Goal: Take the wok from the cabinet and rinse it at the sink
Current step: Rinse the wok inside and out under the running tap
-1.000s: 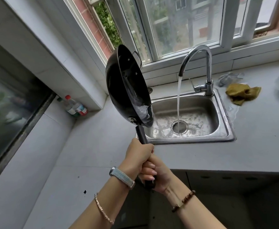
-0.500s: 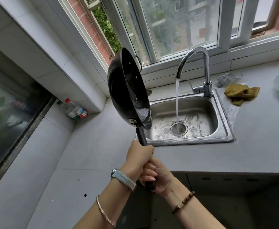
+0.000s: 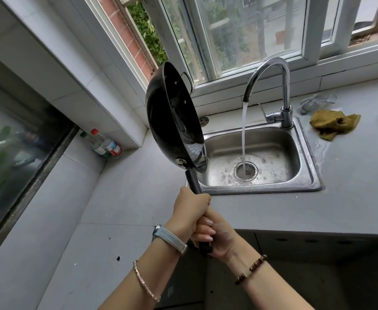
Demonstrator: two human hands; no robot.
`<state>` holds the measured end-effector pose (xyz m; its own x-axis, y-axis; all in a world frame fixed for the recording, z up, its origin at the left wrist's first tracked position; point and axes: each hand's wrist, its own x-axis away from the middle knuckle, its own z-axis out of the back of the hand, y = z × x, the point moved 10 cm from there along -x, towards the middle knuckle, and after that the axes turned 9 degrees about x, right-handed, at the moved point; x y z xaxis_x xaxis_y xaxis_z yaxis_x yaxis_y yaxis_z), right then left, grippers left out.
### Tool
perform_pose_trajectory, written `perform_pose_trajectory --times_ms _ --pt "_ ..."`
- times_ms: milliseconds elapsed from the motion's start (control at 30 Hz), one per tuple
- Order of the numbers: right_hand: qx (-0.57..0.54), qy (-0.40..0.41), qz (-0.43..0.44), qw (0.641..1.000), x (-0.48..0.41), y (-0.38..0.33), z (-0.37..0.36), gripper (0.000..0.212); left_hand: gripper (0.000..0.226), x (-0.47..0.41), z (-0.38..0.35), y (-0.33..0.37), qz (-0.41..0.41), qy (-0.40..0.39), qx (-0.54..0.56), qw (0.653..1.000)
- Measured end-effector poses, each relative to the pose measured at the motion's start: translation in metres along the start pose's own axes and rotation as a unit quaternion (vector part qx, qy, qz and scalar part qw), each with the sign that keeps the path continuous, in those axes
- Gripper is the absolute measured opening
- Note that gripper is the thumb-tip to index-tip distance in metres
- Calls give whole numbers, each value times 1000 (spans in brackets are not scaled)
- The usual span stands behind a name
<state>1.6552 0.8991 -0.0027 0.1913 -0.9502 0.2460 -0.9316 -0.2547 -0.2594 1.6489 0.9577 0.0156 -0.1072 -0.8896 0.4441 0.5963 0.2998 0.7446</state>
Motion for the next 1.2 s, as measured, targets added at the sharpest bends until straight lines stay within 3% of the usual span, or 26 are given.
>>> perform_pose_trajectory --times_ms 333,733,1200 --pt "-23 -34 6 999 -3 2 -6 57 26 1 -1 0 -1 -8 -10 1000" --pt "-23 -42 4 999 2 3 -9 56 21 5 -2 3 -6 -7 -14 1000" --pt "-26 -58 13 998 6 2 -14 55 30 12 -1 8 -15 -8 -25 1000"
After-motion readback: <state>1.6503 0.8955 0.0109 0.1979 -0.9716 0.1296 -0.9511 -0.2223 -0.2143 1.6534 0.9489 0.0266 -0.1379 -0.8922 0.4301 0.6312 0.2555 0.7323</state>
